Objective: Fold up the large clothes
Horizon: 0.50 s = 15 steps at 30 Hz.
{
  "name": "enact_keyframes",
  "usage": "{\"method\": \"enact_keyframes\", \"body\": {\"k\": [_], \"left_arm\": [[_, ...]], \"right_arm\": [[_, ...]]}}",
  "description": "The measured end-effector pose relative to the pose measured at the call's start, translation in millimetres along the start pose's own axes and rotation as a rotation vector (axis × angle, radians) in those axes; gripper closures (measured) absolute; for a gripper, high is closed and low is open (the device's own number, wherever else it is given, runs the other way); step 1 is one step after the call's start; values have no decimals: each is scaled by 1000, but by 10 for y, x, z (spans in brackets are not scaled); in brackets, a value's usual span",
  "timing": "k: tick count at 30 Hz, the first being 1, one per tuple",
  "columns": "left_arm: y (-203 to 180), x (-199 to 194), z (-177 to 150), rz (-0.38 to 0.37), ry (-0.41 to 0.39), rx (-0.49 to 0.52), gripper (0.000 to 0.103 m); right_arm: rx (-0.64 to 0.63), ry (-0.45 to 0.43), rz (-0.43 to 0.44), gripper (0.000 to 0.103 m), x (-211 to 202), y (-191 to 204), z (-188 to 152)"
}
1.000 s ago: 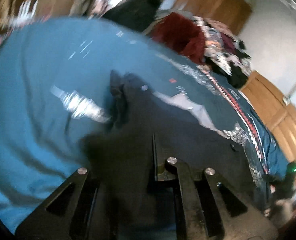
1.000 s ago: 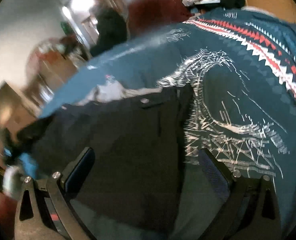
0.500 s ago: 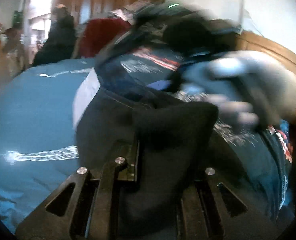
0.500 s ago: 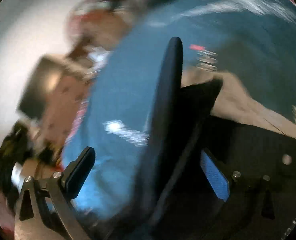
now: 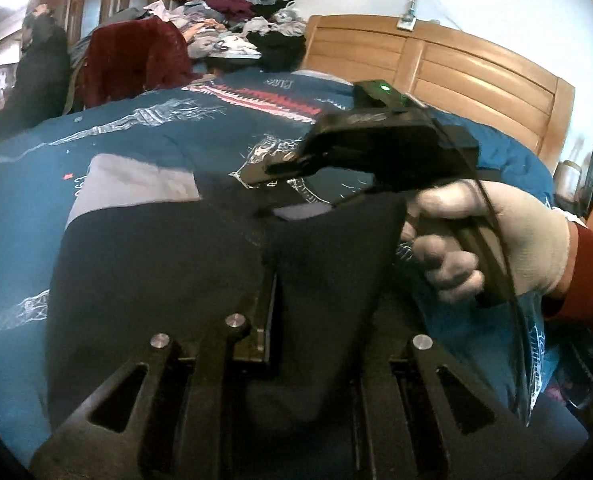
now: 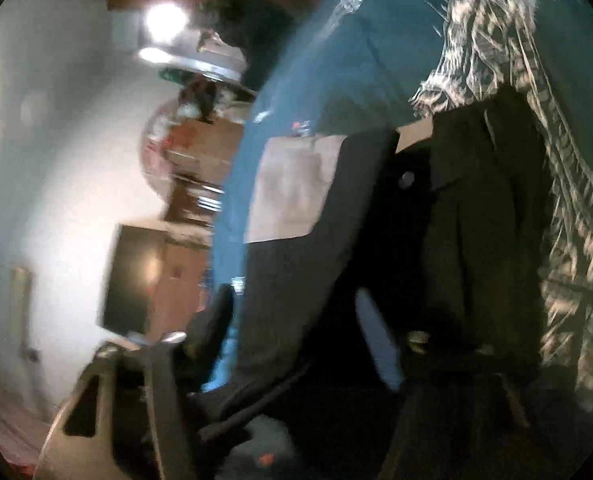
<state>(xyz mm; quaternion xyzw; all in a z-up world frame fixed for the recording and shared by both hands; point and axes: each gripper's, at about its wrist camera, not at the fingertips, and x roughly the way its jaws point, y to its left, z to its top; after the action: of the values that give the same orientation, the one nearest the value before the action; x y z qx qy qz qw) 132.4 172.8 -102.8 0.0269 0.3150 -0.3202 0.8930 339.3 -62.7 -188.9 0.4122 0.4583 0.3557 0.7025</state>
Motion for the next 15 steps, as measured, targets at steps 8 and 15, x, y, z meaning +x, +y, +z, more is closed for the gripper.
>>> {"method": "enact_keyframes", "body": {"k": [8, 15], "left_arm": [[95, -360, 213, 17, -104, -63, 92], [-21, -244, 79, -14, -43, -24, 92]], "right_arm": [[70, 77, 181, 3, 232, -49, -4], [77, 37, 240, 11, 574, -25, 299]]}}
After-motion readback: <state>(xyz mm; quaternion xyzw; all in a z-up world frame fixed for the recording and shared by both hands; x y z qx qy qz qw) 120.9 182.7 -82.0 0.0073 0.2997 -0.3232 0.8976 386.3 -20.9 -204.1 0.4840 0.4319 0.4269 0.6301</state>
